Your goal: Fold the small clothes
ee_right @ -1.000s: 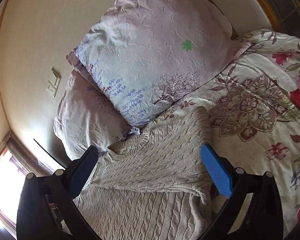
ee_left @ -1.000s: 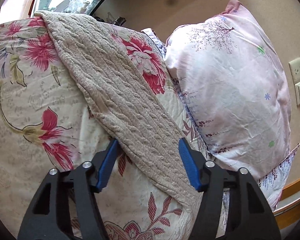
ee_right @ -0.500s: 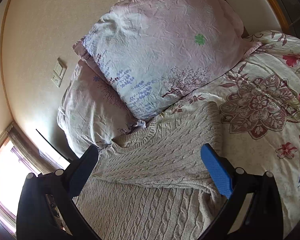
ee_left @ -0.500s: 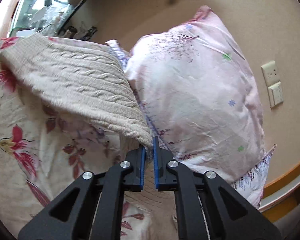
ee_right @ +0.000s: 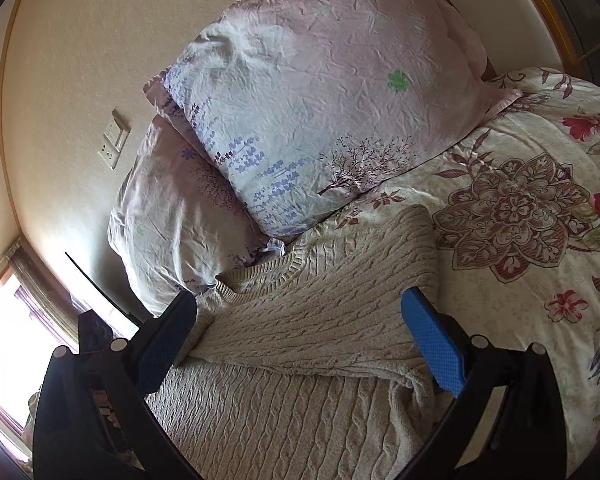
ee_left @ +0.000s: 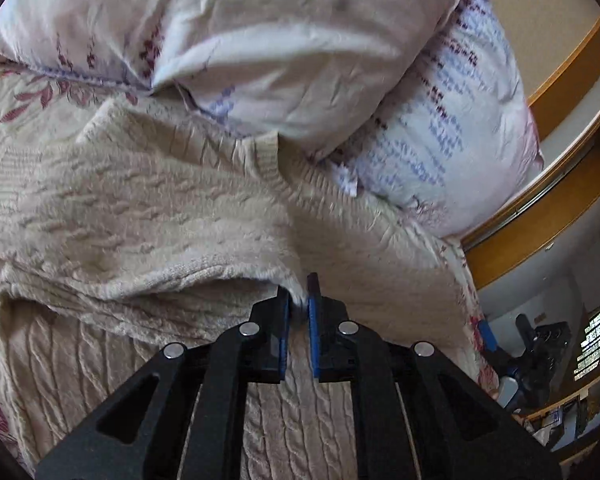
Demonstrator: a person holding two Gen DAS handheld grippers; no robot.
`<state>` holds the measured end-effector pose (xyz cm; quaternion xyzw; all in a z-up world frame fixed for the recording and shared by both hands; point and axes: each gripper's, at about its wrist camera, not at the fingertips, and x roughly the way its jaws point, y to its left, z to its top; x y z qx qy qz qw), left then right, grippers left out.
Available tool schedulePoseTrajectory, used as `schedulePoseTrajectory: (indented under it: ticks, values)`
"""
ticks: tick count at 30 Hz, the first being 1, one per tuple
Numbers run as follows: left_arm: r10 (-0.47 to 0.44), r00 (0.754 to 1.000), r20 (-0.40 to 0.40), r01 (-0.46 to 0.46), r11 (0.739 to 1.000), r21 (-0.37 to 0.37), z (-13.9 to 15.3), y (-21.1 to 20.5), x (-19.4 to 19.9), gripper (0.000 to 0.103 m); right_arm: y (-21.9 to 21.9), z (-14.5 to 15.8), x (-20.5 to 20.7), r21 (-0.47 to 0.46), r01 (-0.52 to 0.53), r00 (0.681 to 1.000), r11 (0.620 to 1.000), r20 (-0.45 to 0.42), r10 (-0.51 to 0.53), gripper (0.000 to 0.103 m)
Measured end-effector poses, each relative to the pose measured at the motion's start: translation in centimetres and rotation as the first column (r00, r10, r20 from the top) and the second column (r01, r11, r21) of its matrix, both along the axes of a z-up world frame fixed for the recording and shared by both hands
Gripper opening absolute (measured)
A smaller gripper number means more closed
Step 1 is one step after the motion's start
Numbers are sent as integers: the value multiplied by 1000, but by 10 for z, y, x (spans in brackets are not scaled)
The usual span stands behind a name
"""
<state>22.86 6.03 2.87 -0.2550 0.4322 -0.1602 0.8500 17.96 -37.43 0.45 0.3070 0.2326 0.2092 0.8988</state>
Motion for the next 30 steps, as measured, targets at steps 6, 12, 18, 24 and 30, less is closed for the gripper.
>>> schedulePoseTrajectory:
  ticks: [6,12,18,24,30]
  values:
    - [31,996,86,-40,994,103,12,26,-41,70,15,11,-4,-110,1,1000,994,13,1,102]
    - [112,978,178,-171,917,360,21,73,-76,72,119,50,-2,-359,-225,971,906,-6,239,97]
    - [164,982,95,-188,913,362,-1,97,-84,69,290,63,9,-599,-446,850,665,-50,525,61]
    - [184,980,77,-199,929,311,-5,115,-104,68,423,39,33,-642,-581,744,500,-169,647,47]
    - [224,970,93,-241,932,271,-5,139,-136,70,503,13,30,-765,-559,708,319,-241,663,47]
